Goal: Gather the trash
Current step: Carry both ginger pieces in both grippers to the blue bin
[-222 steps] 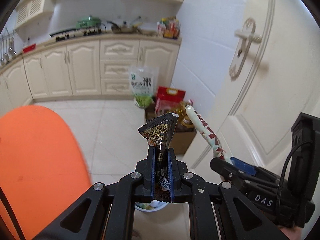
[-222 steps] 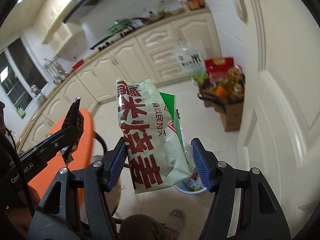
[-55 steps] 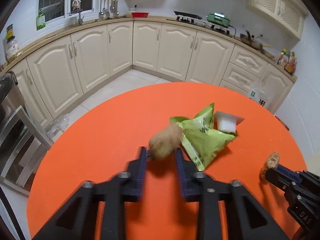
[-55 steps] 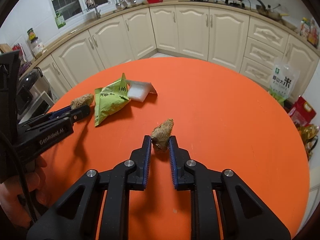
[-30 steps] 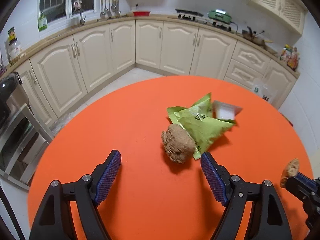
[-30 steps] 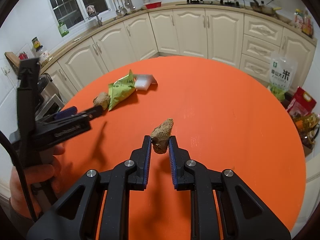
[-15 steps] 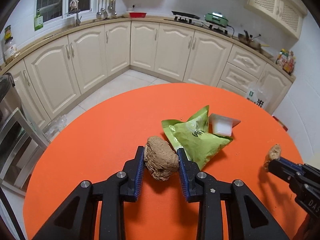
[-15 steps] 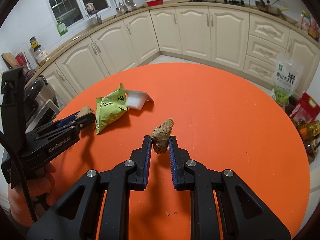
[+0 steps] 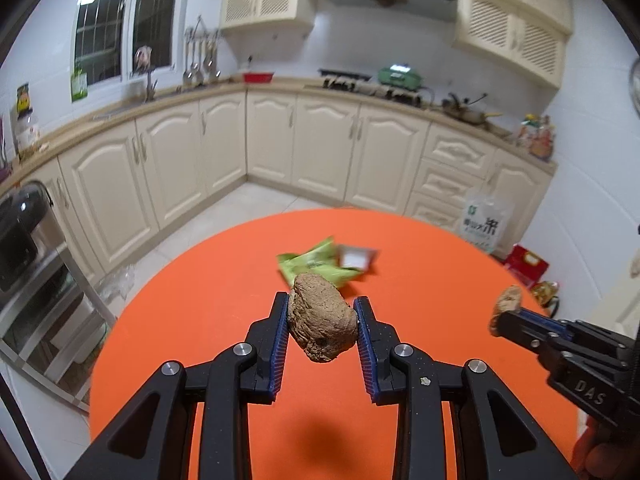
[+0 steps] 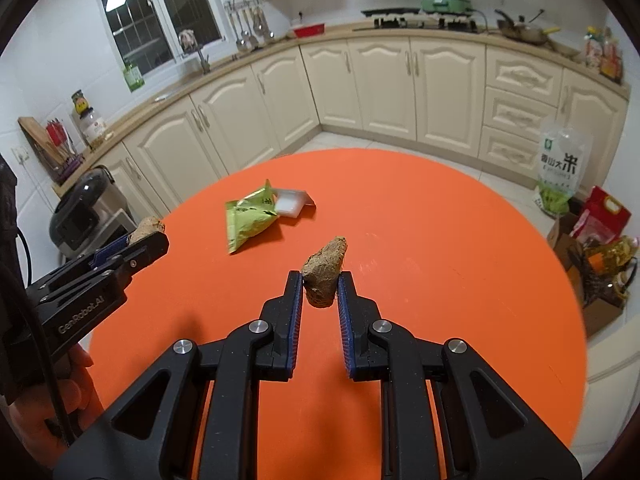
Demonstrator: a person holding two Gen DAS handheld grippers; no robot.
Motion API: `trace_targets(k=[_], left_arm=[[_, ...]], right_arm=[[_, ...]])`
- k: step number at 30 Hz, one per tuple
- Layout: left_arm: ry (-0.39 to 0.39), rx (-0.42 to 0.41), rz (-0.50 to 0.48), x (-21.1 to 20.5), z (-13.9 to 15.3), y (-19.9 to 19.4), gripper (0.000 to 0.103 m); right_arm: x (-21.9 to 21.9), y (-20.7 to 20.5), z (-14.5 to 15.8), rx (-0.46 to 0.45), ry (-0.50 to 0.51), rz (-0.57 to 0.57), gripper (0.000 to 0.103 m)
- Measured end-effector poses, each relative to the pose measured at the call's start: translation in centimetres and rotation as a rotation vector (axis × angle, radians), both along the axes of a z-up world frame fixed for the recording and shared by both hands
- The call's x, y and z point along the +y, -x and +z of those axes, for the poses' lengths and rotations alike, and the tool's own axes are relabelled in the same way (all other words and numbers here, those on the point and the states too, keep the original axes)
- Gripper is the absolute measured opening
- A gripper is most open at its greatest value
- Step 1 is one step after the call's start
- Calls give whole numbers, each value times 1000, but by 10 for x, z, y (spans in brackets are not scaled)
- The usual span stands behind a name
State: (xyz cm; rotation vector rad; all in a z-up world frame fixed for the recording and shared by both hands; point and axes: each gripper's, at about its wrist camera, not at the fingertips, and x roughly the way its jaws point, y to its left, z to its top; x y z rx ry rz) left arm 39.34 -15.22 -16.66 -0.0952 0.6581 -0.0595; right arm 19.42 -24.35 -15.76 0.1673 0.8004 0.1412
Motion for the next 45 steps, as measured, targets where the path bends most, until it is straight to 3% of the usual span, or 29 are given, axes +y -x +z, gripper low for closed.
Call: trace_targets(k=[6, 12, 21, 32, 38, 45], left_arm=[[-9, -89, -68, -40, 21, 86, 27], [-5, -160, -133, -60, 24, 167, 27], [-8, -211, -234, -104, 27, 237, 27], [53, -136, -405, -139, 10, 221, 27], [69, 2, -509, -178, -21, 186, 28], [11, 183, -604, -234, -69, 146, 28]], right_arm=[[-22, 60, 29, -69, -17, -51, 16], [-52, 113, 48, -119, -38, -92, 16], [-112, 172, 67, -187, -67, -189, 16], [-206, 213, 58, -198, -107, -355, 16], [-279, 207, 25, -128, -123, -452, 16], [-355, 188, -34, -13, -179, -530, 16]])
